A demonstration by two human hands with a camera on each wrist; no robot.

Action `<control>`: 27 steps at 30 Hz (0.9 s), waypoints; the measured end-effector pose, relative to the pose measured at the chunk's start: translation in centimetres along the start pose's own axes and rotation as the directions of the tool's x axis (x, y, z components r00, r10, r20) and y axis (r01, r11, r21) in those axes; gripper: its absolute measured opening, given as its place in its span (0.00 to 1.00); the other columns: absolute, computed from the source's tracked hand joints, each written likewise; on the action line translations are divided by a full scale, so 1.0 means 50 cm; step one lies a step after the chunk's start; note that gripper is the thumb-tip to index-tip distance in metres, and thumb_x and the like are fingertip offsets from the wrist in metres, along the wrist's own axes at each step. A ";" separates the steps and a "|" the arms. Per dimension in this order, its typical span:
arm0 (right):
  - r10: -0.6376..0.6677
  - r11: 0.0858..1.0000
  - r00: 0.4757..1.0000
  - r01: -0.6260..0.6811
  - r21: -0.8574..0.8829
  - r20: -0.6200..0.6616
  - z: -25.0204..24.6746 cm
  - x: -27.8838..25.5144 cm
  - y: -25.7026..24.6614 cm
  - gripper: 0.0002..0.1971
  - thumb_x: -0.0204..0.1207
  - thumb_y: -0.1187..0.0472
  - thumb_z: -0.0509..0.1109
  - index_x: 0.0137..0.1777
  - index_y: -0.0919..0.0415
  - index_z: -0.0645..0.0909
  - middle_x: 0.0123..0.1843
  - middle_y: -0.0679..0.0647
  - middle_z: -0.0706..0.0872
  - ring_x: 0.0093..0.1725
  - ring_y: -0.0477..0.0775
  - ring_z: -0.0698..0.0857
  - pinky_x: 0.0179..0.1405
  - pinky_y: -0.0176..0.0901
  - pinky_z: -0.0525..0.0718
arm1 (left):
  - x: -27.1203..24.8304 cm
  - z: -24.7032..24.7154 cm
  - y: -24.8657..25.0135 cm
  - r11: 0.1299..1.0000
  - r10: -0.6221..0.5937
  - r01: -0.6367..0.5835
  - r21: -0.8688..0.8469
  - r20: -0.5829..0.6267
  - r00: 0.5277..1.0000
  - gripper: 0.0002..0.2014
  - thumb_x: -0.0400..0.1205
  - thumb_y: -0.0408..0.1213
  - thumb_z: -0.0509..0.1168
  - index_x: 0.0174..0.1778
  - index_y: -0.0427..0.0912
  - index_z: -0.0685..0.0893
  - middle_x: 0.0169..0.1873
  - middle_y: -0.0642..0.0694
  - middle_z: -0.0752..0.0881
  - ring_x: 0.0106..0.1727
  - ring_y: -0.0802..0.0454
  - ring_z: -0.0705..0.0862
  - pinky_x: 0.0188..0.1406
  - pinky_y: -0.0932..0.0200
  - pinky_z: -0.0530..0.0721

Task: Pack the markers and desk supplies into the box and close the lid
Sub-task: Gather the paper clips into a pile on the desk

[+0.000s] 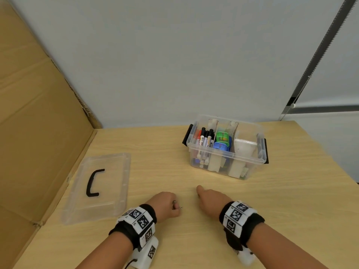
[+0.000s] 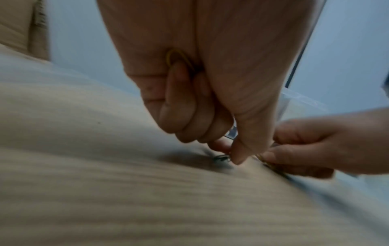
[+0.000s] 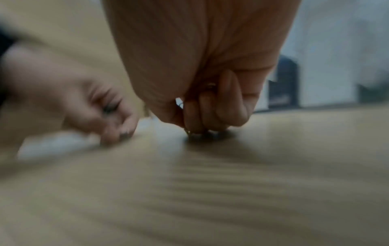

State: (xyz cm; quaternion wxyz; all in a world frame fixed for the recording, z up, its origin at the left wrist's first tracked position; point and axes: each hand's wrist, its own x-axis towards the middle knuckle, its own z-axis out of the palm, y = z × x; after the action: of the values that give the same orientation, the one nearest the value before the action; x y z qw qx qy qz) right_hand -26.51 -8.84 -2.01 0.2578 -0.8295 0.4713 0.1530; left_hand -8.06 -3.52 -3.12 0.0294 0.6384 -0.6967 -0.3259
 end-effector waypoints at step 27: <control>0.084 0.965 0.941 0.006 0.264 -0.327 -0.300 -0.059 0.197 0.15 0.84 0.63 0.54 0.60 0.59 0.82 0.60 0.55 0.86 0.57 0.52 0.84 0.57 0.40 0.78 | -0.039 -0.072 0.117 0.767 -0.084 -0.271 -0.582 -0.509 0.857 0.07 0.81 0.36 0.67 0.38 0.39 0.80 0.28 0.45 0.70 0.29 0.50 0.67 0.35 0.65 0.74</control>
State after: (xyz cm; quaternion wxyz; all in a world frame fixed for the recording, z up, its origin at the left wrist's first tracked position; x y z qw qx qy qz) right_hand -36.32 -19.49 8.98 0.2775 -0.7926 0.5407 -0.0486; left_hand -11.17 -3.41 3.34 0.4418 0.6156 -0.5442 -0.3602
